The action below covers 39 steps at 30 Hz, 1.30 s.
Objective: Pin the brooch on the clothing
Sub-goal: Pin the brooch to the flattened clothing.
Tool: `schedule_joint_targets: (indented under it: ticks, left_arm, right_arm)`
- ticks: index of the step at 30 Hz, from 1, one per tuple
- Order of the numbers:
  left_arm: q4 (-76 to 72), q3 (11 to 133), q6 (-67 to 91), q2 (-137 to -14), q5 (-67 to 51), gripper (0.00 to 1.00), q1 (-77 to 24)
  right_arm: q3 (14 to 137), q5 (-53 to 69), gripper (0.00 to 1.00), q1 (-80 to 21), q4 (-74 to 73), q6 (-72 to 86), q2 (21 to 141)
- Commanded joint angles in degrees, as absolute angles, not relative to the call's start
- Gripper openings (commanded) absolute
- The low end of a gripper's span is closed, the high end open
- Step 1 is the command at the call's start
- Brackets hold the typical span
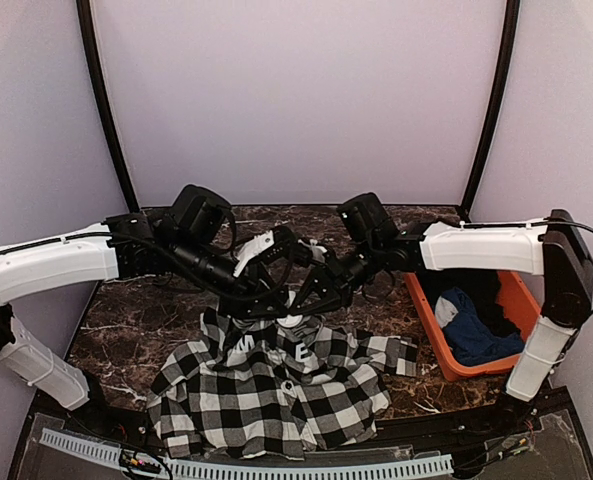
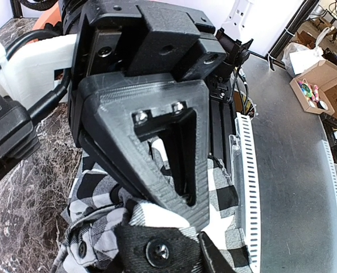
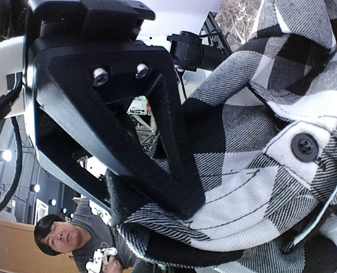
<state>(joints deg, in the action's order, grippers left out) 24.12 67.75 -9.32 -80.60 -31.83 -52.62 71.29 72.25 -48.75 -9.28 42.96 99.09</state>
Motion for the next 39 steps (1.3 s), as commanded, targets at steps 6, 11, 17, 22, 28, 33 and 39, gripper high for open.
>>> schedule_joint_targets:
  ticks: [6, 11, 17, 22, 28, 33, 39]
  left_arm:
    - [31.0, 67.5, -12.4, -84.5, -30.2, 0.32, -54.2]
    - [32.1, 68.1, -13.3, -85.0, -30.5, 0.32, -54.9]
    - [33.2, 68.5, -14.6, -85.0, -32.1, 0.32, -55.1]
    - [33.4, 68.1, -15.1, -84.7, -33.1, 0.31, -55.2]
    - [33.9, 67.9, -15.7, -84.5, -34.2, 0.31, -55.3]
    - [35.9, 68.5, -17.2, -84.5, -34.4, 0.29, -55.5]
    - [39.3, 70.1, -19.4, -85.7, -31.7, 0.28, -55.9]
  right_arm:
    - [78.2, 78.7, 0.0, -48.9, -3.9, 38.2, 95.9]
    - [77.1, 80.8, 0.0, -48.4, 3.8, 44.7, 95.3]
    - [76.1, 83.0, 0.0, -47.7, 7.8, 47.6, 95.5]
    - [76.1, 84.1, 0.0, -47.4, 6.8, 46.1, 96.6]
    - [77.4, 83.9, 0.0, -47.0, 0.4, 40.2, 97.7]
    - [80.5, 82.9, 0.0, -46.7, -9.8, 33.3, 99.4]
    - [83.7, 80.1, 0.0, -46.6, -20.1, 26.1, 101.0]
